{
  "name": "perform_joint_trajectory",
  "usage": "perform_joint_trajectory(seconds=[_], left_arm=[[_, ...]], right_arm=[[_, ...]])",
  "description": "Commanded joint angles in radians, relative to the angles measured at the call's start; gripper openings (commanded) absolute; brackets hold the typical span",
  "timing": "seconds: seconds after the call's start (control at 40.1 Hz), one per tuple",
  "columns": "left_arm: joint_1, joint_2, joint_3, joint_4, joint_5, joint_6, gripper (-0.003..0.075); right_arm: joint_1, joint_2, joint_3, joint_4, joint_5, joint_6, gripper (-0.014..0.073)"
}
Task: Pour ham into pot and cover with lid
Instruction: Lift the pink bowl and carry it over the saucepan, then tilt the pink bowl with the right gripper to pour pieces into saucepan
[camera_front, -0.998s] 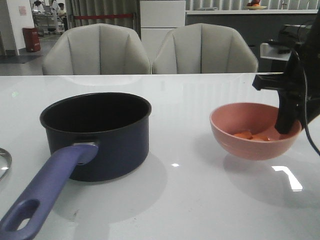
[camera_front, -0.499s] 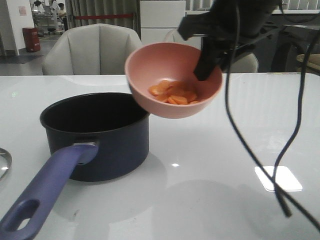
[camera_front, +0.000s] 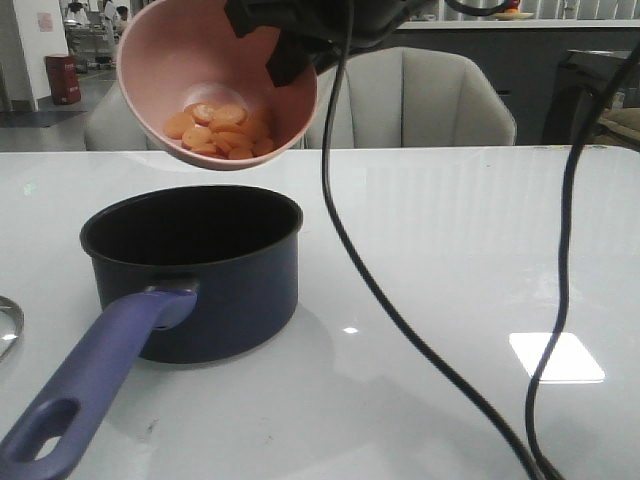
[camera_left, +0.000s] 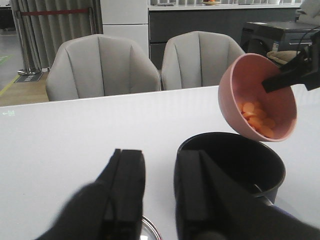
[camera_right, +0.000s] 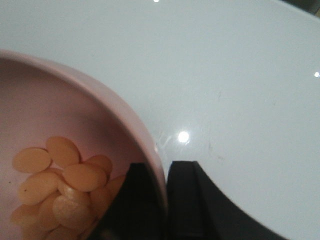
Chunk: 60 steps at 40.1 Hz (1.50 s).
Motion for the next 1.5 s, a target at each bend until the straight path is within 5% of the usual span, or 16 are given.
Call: perform_joint_trajectory(seconds=[0.0, 0.374, 0.948, 1.472], left_arm=[[-0.009, 0.010, -0.025, -0.002, -0.078, 0.001, 0.0227], [-0.009, 0.010, -0.025, -0.002, -0.078, 0.001, 0.0227], [-0.009, 0.010, -0.025, -0.002, -0.078, 0.001, 0.0227], [-0.009, 0.010, -0.025, -0.002, -0.078, 0.001, 0.0227]], right_arm=[[0.002, -0.041, -0.025, -0.052, -0.196, -0.006, 0.0139], [0.004, -0.014, 0.185, -0.133, -0.807, -0.078, 0.0139], [0.024, 0.177, 0.246, -0.214, -1.469, -0.353, 0.0139], [0.027, 0.213, 0.256, -0.225, -1.476, -0.423, 0.0139]])
